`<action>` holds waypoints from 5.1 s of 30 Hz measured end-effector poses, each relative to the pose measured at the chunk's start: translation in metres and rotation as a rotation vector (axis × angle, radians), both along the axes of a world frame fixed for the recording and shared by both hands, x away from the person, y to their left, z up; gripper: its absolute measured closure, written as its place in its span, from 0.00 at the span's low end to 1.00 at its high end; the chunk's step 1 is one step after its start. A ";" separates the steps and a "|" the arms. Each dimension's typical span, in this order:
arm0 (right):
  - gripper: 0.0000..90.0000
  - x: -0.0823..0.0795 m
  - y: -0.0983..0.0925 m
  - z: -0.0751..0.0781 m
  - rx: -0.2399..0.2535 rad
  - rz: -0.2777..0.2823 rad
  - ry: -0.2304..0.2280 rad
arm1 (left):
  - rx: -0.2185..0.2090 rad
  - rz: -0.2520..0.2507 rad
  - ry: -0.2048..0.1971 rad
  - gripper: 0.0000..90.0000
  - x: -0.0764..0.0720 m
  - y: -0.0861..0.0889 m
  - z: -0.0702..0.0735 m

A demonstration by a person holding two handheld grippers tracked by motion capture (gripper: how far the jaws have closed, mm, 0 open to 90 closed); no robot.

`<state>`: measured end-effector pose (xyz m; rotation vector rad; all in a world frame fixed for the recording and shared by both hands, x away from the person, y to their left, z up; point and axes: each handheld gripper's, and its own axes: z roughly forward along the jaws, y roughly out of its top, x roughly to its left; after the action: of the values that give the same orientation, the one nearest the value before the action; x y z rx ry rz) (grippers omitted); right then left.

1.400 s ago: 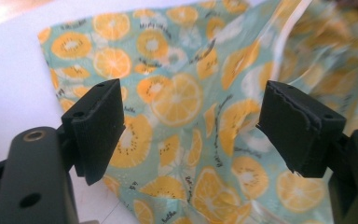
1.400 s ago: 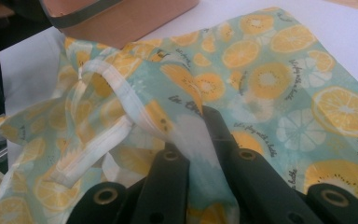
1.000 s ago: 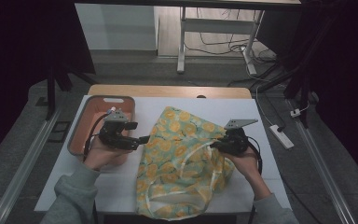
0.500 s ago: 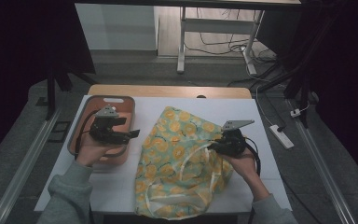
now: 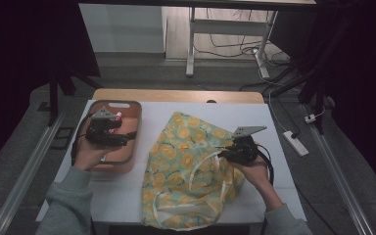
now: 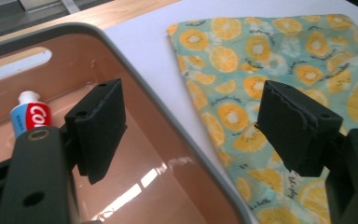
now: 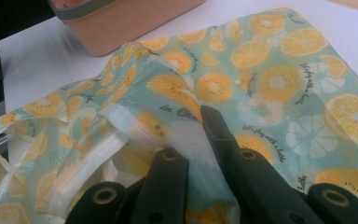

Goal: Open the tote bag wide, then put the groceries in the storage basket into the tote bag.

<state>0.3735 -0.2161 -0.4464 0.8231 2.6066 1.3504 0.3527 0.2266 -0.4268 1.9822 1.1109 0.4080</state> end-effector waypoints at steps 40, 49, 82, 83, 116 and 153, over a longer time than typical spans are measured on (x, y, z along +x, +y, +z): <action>0.97 -0.001 -0.001 -0.002 0.001 -0.001 0.008 | 0.316 0.345 0.435 0.59 0.103 0.040 -0.084; 0.97 -0.002 -0.001 -0.001 0.001 -0.001 0.003 | 0.321 0.341 0.410 0.81 0.099 0.042 -0.078; 0.97 0.014 0.017 0.009 0.049 -0.042 -0.023 | -0.076 -0.293 -0.025 0.85 -0.065 -0.026 0.025; 0.97 0.014 0.017 0.009 0.047 -0.045 -0.022 | -0.071 -0.321 -0.026 0.85 -0.069 -0.034 0.024; 0.97 0.004 0.011 0.020 0.109 -0.033 -0.042 | 0.299 -0.659 0.048 0.85 -0.079 -0.201 -0.035; 0.97 0.001 0.009 0.019 0.132 -0.012 -0.015 | 0.269 -0.538 -0.029 0.72 -0.051 -0.207 -0.043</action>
<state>0.3750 -0.2071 -0.4272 0.8407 2.5185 1.5334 0.3021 0.0191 -0.4693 2.3989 0.4838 0.3056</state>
